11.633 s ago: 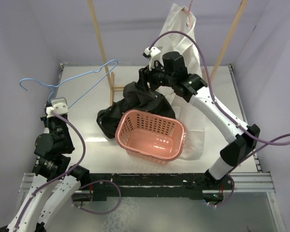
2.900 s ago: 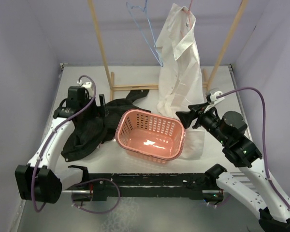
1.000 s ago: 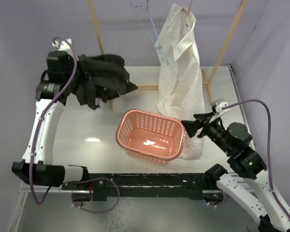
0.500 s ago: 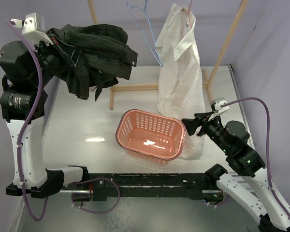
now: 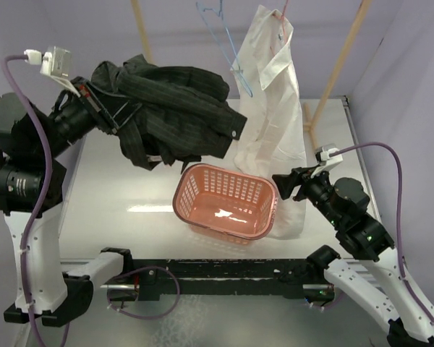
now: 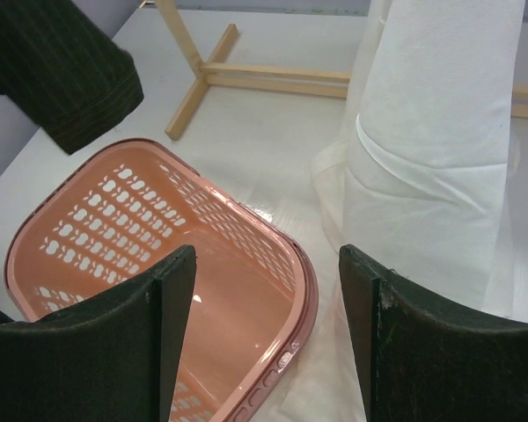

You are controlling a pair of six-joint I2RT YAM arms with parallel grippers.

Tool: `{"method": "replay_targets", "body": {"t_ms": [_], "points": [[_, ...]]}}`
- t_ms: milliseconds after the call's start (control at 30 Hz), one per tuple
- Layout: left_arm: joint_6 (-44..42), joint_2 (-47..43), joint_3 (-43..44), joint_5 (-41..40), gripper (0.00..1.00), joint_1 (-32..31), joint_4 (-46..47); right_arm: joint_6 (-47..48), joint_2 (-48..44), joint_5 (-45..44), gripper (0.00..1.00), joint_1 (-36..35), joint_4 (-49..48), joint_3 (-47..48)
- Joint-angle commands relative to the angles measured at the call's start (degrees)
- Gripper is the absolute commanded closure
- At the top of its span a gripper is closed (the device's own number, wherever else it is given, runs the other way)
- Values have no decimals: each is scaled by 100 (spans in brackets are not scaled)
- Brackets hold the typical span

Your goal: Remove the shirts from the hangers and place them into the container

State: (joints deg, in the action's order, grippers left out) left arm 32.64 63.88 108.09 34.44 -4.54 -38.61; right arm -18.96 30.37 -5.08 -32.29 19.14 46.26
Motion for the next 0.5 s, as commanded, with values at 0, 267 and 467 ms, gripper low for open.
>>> {"method": "replay_targets", "body": {"t_ms": [0,267,467], "points": [[691,-402,-596,1046,100,5,1160,-108,-25,-211,32,0,-192,245],[670,-495,-904,1329,100,5,1240,-125,-99,-563,32,3,62,368],[535,-430,-1433,1239,100,-90,1258,-125,-126,-734,32,0,99,447]]}}
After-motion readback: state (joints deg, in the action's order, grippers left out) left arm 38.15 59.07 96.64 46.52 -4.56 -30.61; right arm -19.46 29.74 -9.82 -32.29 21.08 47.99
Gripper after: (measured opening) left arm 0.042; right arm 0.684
